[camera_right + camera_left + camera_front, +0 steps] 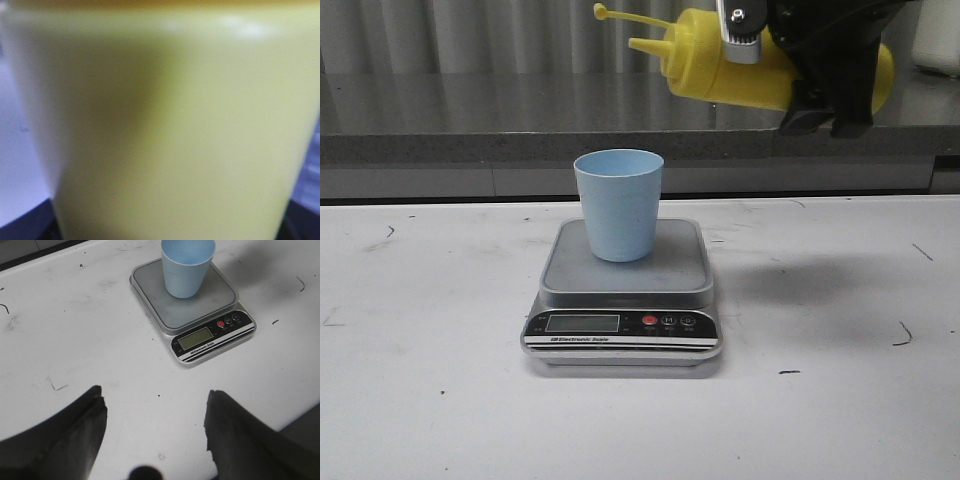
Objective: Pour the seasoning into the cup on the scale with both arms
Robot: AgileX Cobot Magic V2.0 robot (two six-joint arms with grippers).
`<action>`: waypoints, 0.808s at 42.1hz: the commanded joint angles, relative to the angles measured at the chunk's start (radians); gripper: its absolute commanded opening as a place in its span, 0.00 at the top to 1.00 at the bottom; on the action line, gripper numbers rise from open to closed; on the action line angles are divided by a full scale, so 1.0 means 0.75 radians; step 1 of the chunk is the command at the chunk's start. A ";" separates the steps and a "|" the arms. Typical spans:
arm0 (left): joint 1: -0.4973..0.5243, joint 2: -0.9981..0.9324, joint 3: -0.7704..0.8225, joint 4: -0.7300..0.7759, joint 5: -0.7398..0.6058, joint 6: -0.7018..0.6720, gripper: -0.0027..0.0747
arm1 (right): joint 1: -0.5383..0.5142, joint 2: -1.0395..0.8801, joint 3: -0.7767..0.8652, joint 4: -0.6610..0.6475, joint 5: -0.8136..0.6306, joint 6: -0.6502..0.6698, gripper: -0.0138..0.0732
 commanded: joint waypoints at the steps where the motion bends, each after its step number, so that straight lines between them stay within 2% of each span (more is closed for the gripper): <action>1: -0.006 -0.003 -0.034 0.005 -0.091 -0.001 0.41 | 0.015 -0.055 -0.084 -0.349 0.018 0.198 0.45; 5: -0.006 -0.003 -0.034 0.005 -0.091 -0.001 0.41 | 0.034 -0.051 -0.086 -0.566 0.021 0.302 0.45; 14: -0.006 -0.003 -0.034 0.005 -0.091 -0.001 0.41 | 0.094 -0.026 -0.086 -0.804 -0.008 0.326 0.45; 23: -0.006 -0.003 -0.034 0.005 -0.091 -0.001 0.41 | 0.126 0.023 -0.086 -0.917 0.070 0.326 0.45; 34: -0.006 -0.003 -0.034 0.005 -0.091 -0.001 0.41 | 0.128 0.033 -0.086 -0.929 0.093 0.332 0.45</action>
